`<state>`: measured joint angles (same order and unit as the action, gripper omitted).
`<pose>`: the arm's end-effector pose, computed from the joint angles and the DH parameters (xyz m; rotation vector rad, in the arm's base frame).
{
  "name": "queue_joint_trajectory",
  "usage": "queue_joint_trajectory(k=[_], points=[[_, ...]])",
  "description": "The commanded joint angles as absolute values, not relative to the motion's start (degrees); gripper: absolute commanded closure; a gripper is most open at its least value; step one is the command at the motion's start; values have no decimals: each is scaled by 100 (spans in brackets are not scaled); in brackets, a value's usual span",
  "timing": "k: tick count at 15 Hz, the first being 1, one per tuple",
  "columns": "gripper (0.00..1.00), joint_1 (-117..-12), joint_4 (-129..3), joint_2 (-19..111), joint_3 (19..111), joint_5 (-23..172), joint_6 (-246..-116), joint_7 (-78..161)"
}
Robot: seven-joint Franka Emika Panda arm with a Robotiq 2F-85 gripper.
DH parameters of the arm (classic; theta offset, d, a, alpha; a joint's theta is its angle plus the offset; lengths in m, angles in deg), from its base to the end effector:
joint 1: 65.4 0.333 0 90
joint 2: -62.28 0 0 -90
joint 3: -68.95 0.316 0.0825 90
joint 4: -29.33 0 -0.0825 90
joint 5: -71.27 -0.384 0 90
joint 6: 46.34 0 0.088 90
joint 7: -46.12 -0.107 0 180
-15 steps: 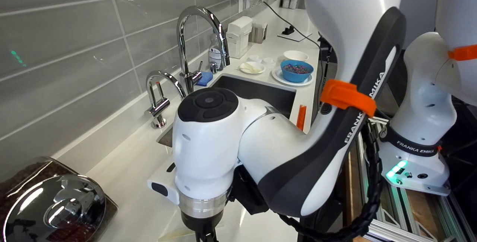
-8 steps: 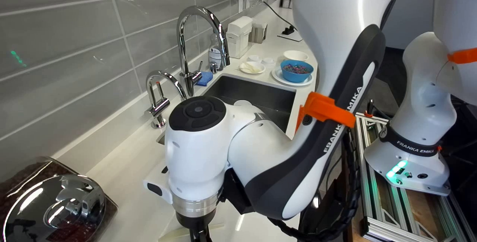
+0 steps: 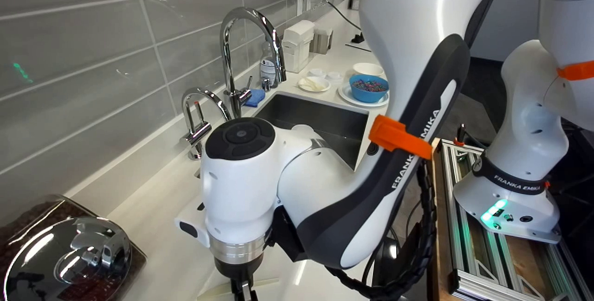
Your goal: Pick up the plastic knife and put it on the white plate on the right
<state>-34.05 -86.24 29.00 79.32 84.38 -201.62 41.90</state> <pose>0.4528 0.4116 0.1752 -2.8387 -1.2358 -0.1905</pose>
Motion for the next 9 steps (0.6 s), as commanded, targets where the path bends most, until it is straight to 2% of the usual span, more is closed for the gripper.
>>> queue_joint_trajectory(k=[1, 2, 3, 5, 9], points=[[87, -3312, -8523, 2785, 7846, 8597, -20173, 4062], [95, -3314, -8523, 2791, 7836, 8601, -20169, 4062], [100, -3312, -8522, 2792, 7824, 8608, -20165, 4059], [96, -3317, -8533, 2800, 7843, 8595, -20162, 4077], [96, -3397, -8649, 2981, 8047, 8485, -20041, 4243]])
